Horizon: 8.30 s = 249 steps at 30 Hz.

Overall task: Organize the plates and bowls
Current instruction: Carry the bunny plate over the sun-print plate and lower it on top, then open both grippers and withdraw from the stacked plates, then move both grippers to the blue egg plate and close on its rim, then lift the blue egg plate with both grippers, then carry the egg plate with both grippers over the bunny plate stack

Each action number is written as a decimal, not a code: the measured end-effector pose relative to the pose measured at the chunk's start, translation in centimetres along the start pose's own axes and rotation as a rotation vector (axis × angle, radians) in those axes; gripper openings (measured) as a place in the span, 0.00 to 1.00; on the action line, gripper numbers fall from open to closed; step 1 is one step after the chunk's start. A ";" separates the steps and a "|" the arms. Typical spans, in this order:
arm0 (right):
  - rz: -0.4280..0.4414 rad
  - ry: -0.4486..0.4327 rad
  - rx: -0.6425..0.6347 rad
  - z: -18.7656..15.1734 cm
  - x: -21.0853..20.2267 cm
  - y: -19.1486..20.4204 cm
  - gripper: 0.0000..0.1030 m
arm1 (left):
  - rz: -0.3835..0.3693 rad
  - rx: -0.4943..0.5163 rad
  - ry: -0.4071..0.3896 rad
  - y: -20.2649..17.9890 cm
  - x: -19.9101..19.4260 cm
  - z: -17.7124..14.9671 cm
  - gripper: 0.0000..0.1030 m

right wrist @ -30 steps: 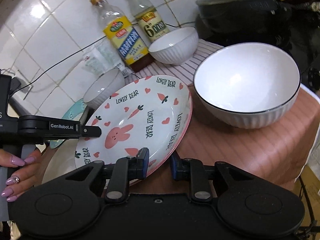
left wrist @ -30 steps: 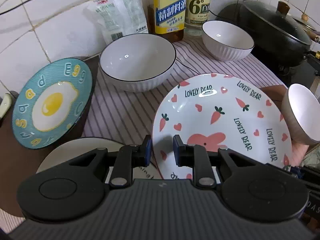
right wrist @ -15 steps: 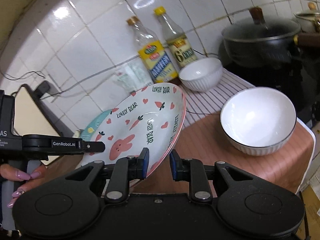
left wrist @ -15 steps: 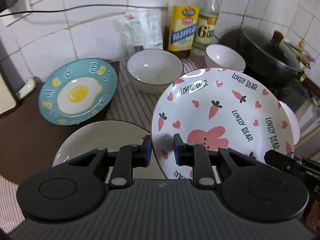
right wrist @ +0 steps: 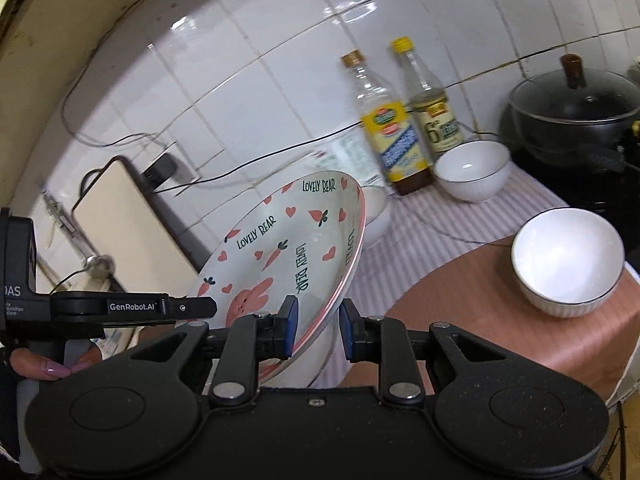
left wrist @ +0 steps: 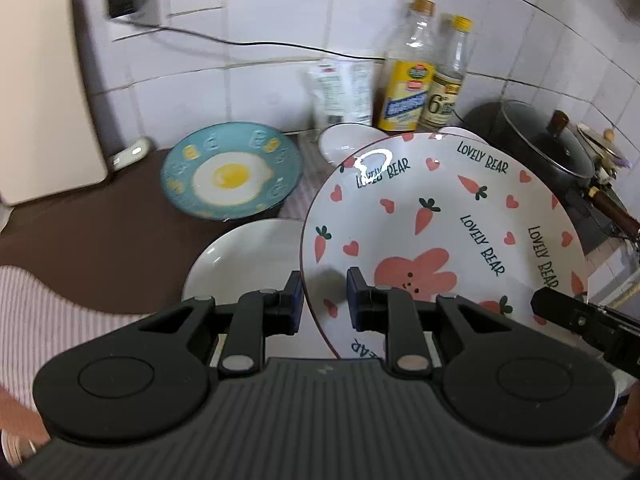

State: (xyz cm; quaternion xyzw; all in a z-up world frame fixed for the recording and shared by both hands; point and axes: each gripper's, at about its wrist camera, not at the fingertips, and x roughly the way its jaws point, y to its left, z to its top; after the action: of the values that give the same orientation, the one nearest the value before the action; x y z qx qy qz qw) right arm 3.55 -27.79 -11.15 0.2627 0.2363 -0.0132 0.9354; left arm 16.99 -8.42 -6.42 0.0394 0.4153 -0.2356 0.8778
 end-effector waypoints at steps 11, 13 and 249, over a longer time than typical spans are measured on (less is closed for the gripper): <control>0.078 0.080 -0.054 -1.4 0.9 3.6 0.26 | 0.040 -0.133 -0.006 5.3 -2.9 -4.0 0.20; 0.081 0.096 -0.062 -1.8 1.3 3.9 0.26 | 0.045 -0.150 0.000 6.0 -2.7 -4.8 0.20; 0.073 0.269 0.097 1.5 9.4 3.0 0.18 | -0.002 -0.203 -0.005 12.4 2.4 -2.0 0.12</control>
State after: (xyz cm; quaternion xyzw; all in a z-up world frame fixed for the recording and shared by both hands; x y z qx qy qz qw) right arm 13.03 -25.03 -12.78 0.3156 0.3490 0.0445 0.8813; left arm 22.46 2.20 -11.07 -0.0506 0.4350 -0.1933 0.8780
